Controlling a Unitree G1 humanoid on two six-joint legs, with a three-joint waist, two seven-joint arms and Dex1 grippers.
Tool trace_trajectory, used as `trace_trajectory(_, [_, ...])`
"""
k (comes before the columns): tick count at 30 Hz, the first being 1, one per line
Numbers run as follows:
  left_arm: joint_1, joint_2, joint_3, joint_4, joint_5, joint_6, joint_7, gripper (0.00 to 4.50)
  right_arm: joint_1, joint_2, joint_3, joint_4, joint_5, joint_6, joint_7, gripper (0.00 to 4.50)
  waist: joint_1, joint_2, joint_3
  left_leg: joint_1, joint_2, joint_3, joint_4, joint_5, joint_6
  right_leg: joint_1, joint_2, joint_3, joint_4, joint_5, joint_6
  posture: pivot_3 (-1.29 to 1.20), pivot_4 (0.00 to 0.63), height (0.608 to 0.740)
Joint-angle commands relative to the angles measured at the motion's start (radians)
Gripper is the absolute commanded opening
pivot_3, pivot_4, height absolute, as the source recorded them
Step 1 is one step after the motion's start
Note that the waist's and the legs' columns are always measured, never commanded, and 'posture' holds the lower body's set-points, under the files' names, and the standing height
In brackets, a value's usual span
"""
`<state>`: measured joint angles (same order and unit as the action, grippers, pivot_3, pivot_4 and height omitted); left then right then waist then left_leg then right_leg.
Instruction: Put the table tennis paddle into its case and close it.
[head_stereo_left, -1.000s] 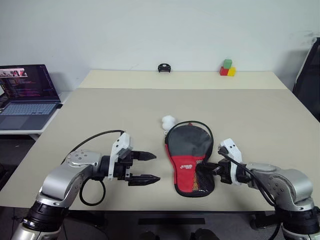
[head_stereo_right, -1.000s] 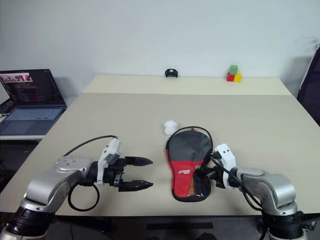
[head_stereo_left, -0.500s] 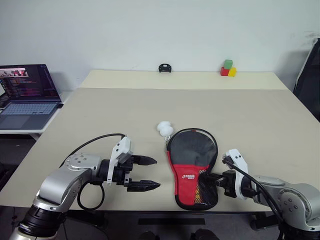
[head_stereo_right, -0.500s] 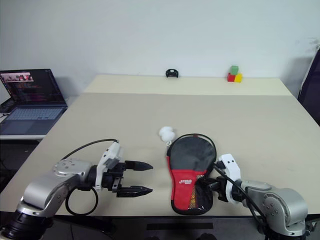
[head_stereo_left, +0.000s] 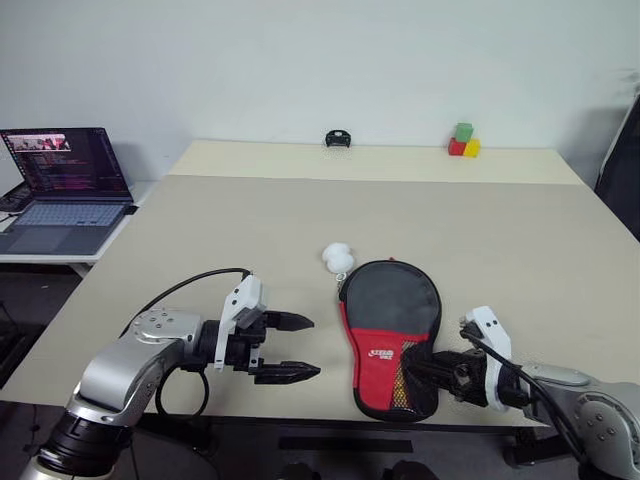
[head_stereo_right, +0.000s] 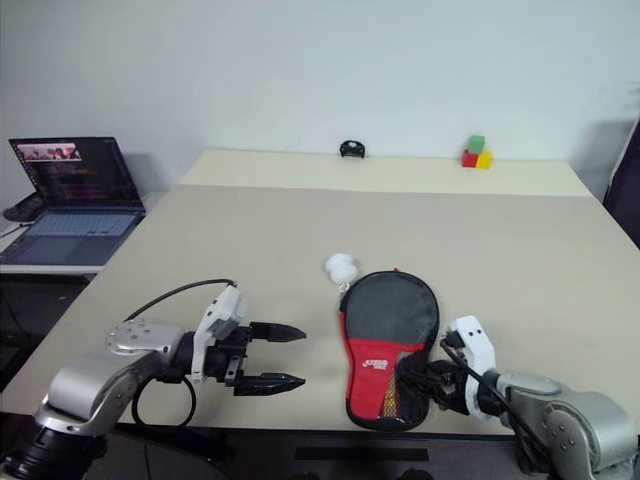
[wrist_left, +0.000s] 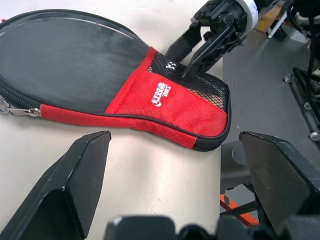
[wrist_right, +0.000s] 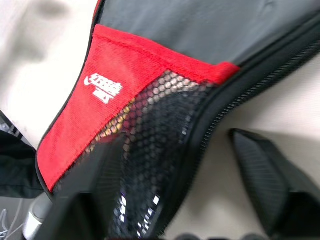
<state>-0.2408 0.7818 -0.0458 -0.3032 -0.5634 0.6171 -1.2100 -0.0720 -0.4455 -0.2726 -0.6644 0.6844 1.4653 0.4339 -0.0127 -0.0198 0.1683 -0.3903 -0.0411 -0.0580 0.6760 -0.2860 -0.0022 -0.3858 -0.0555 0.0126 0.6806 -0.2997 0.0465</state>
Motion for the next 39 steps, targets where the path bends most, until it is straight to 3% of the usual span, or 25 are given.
trace_trajectory(1, [0.003, -0.003, 0.001, -0.009, 0.001, -0.026, 0.002, 4.5, 0.01, -0.041, -0.084, -0.032, 0.023, -0.096, 0.039, 3.94, 0.002, 0.0, 0.0, 0.0, 0.0, 0.0, 0.0, 0.0, 0.0, 0.0, 0.0, 0.0, 0.0, 0.0, 0.0, 0.0, 0.15, 0.74])
trace_trajectory(8, [-0.022, -0.02, 0.018, 0.04, 0.018, -0.052, 0.036, 4.5, -0.043, -0.109, -0.098, -0.065, 0.112, -0.226, 0.136, 3.94, -0.001, 0.001, 0.001, 0.0, 0.001, 0.001, -0.001, 0.0, 0.0, -0.001, 0.001, 0.001, 0.0, 0.0, 0.0, 0.0, 0.15, 0.74])
trace_trajectory(10, [-0.039, -0.029, 0.026, 0.067, 0.028, -0.06, 0.057, 4.5, -0.094, -0.101, -0.077, -0.039, 0.125, -0.243, 0.127, 4.31, -0.002, 0.001, 0.001, 0.0, 0.001, 0.001, -0.001, 0.0, 0.0, -0.001, 0.001, 0.001, 0.0, 0.0, 0.0, 0.0, 0.15, 0.74])
trace_trajectory(11, [-0.048, -0.033, 0.029, 0.08, 0.033, -0.064, 0.07, 4.5, -0.117, -0.107, -0.044, -0.032, 0.113, -0.271, 0.135, 4.47, -0.002, 0.001, 0.001, 0.0, 0.001, 0.001, -0.001, 0.0, 0.0, -0.001, 0.001, 0.001, 0.0, 0.0, 0.0, 0.0, 0.15, 0.74])
trace_trajectory(16, [-0.086, -0.057, 0.043, 0.12, 0.059, -0.095, 0.127, 4.5, -0.226, -0.141, 0.172, 0.065, -0.049, -0.446, 0.148, 4.47, -0.005, 0.001, 0.001, 0.0, 0.001, 0.001, -0.001, 0.0, 0.0, -0.002, 0.001, 0.001, 0.0, 0.0, 0.0, 0.0, 0.15, 0.74])
trace_trajectory(25, [-0.15, -0.108, 0.083, 0.218, 0.128, -0.119, 0.292, 4.5, -0.356, -0.099, 0.412, 0.324, -0.212, -0.662, 0.218, 4.47, -0.012, 0.001, 0.001, -0.002, 0.001, 0.0, 0.0, 0.0, 0.0, -0.003, 0.001, 0.001, 0.0, 0.0, -0.001, 0.0, 0.15, 0.74])
trace_trajectory(32, [-0.22, -0.145, 0.074, 0.271, 0.143, -0.058, 0.374, 4.5, -0.343, -0.048, 0.495, 0.496, -0.315, -0.767, 0.231, 4.47, -0.012, 0.001, 0.001, -0.002, 0.0, 0.0, 0.0, 0.0, 0.0, -0.003, 0.001, 0.0, 0.0, 0.0, -0.001, 0.0, 0.15, 0.74])
trace_trajectory(39, [-0.348, -0.194, 0.046, 0.411, 0.178, -0.03, 0.401, 4.5, -0.323, -0.008, 0.494, 0.533, -0.351, -0.794, 0.225, 4.47, -0.014, 0.001, 0.001, -0.002, 0.0, 0.0, 0.0, 0.0, -0.001, -0.003, 0.001, 0.0, 0.001, 0.0, -0.001, 0.0, 0.15, 0.74])
